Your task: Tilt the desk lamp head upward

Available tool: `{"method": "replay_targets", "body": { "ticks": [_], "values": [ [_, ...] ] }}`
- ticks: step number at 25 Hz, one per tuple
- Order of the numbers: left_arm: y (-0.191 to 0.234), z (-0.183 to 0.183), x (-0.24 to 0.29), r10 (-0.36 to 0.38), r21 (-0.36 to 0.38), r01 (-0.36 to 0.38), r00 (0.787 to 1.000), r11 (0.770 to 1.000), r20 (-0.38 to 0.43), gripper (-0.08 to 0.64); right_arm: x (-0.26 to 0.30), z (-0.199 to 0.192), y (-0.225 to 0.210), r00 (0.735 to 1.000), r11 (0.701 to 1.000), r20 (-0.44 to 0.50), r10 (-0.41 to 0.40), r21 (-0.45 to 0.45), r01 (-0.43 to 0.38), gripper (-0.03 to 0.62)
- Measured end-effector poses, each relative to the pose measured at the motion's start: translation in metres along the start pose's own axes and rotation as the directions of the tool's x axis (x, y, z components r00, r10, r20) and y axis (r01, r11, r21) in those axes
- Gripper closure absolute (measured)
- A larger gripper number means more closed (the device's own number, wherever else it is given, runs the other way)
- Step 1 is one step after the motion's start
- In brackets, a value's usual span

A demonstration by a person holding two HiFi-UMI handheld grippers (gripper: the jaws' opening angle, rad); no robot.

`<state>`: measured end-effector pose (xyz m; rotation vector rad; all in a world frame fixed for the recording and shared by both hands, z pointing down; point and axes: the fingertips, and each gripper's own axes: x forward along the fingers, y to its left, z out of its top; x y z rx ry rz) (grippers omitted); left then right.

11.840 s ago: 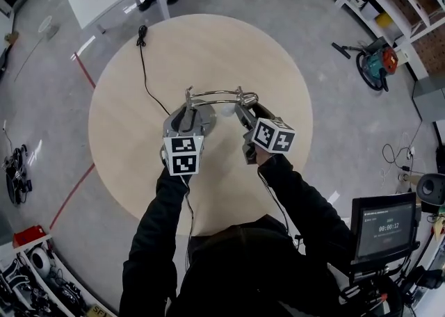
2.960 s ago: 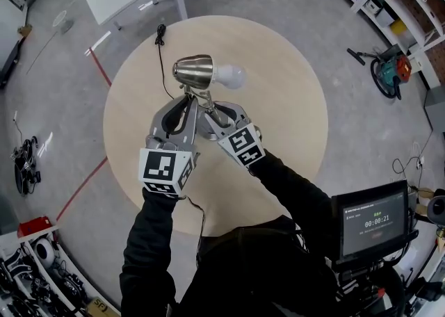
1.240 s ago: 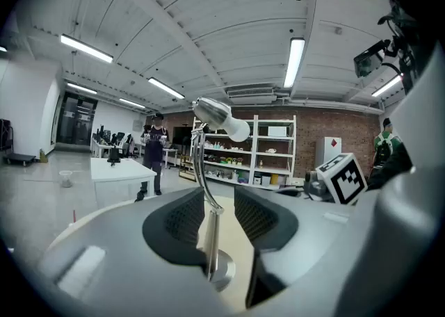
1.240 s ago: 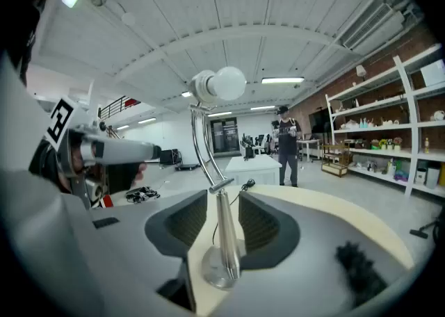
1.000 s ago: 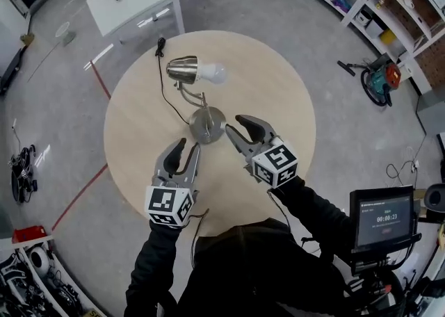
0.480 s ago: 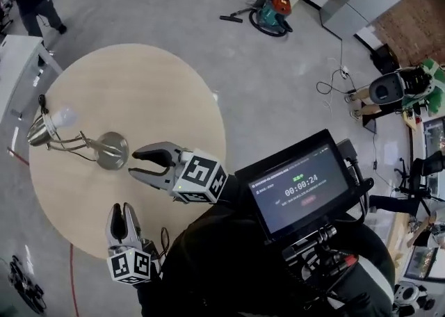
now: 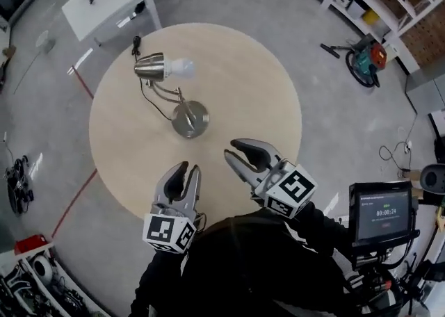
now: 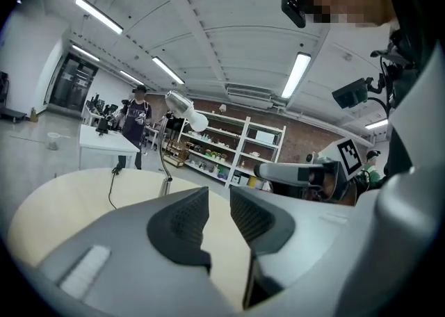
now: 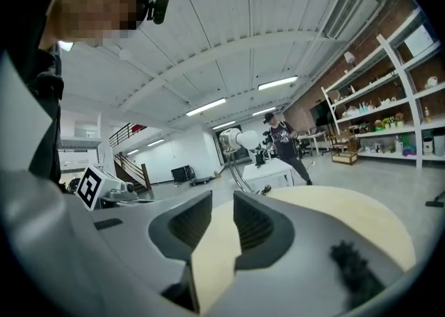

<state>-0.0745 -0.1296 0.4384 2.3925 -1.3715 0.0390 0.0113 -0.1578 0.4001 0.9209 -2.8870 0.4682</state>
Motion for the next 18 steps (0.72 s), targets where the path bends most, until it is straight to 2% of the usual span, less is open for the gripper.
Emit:
{"method": "replay_targets", "body": {
  "ticks": [7,18],
  "values": [
    [0.011,-0.006,-0.009,0.019,-0.004,-0.019,1.000,1.000,-0.004,0.459,0.016,0.009,0.010,1.000,0.995,0.003,0.004,-0.095,-0.004,0.495],
    [0.015,-0.007,-0.014,0.039,-0.004,-0.039,0.999,0.999,-0.010,0.459,0.017,0.007,0.010,1.000,0.996,-0.011,0.011,-0.092,-0.012,0.495]
  ]
}}
